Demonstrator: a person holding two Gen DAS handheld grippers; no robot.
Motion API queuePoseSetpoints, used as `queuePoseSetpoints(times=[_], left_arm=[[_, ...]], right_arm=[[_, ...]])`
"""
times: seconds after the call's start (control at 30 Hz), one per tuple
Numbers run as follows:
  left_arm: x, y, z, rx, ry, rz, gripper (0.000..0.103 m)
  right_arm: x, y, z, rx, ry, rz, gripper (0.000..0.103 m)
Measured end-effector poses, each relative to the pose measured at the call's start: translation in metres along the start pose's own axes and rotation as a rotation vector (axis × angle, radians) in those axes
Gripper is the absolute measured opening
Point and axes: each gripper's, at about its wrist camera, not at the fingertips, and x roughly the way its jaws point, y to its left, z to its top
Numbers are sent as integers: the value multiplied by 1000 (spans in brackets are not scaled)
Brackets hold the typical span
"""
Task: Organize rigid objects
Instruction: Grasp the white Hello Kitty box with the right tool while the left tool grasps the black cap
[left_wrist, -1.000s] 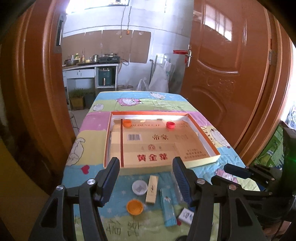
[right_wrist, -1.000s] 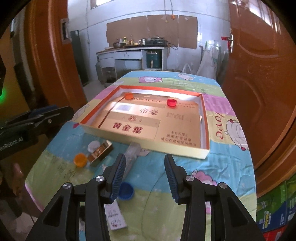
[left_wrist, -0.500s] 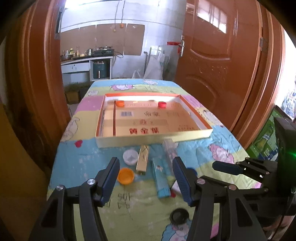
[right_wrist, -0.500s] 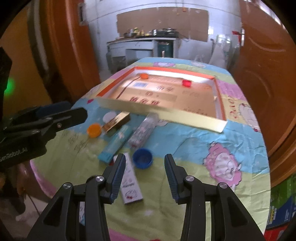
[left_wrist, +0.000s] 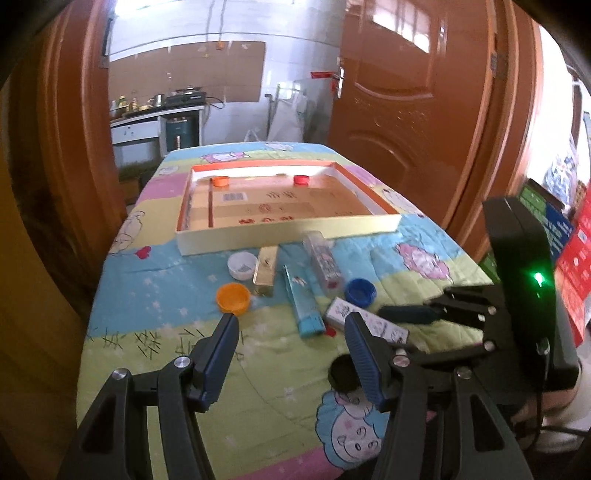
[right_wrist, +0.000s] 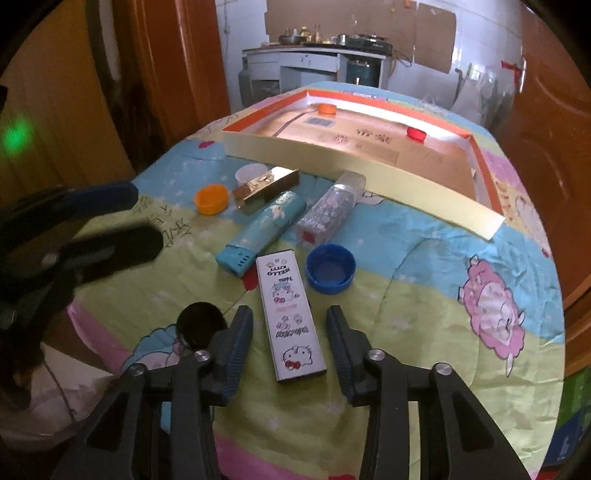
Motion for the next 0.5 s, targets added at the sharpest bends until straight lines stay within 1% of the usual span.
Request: queuePoseSetpoints(times=[0.1,0.17,0.27,0.37,0.5], left_arm=[[2,-2,-3,8,11,-8,59],[4,-3,-5,8,19,-14,59],[5,-4,-7,10,27,-20,59],[8,-8,-10,27,39,-36,59],[13,-21,-14,69,63,-91,59]], right_arm=[[3,1,4,-5,0,-5,28],[4,2,5,-11,-1,-12,27],[3,2,4,-10,-1,-14,27],[-4,-6,0,26,-1,-10,27],[-18,-13,-8,53,-21,-33,27]])
